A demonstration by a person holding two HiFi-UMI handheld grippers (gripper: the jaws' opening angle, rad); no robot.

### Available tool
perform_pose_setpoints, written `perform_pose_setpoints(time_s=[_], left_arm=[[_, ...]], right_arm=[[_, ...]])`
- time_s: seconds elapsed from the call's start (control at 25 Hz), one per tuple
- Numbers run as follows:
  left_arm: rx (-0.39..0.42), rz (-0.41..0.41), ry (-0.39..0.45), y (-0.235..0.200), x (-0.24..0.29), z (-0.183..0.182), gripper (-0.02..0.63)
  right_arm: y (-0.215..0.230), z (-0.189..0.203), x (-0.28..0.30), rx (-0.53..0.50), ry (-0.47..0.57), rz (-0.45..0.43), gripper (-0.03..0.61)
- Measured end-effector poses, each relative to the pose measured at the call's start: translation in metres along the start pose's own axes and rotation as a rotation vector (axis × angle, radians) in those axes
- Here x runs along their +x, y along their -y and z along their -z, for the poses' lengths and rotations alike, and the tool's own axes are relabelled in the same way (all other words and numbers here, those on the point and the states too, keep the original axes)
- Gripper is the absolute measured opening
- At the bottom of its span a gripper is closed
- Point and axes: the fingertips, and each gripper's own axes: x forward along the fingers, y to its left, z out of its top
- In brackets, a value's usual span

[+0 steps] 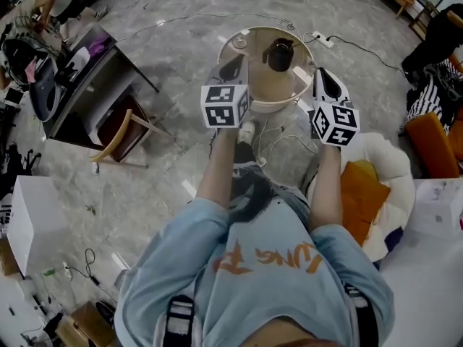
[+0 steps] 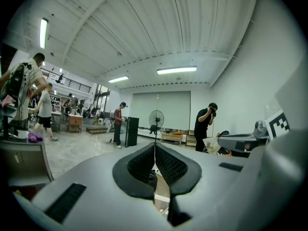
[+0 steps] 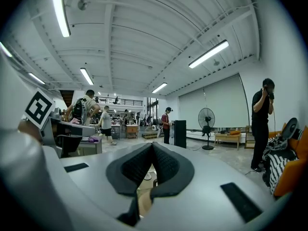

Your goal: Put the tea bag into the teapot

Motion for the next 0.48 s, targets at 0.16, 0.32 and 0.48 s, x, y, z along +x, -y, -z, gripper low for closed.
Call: perform_pose_setpoints(time_s=[0.16,0.32,0.48], left_arm=[[-0.026,0.048,-0.009,-0.008,0.043,0.008,0.026],[-0.076,0.121,-0.005,-0.008,0.1,0.016,0.026],[-0.099,0.147,-0.028,-0.024,0.165,0.018,0.026]], right_arm=[[0.02,0.004,0.026,-0.035,-0.015,0.055,0.014],[0.052,-0.004,0.058,-0.181,-0.007,0.164,0.014],[0.068,-0.007,0.111,-0.207,-0.033,0.159,0.014]])
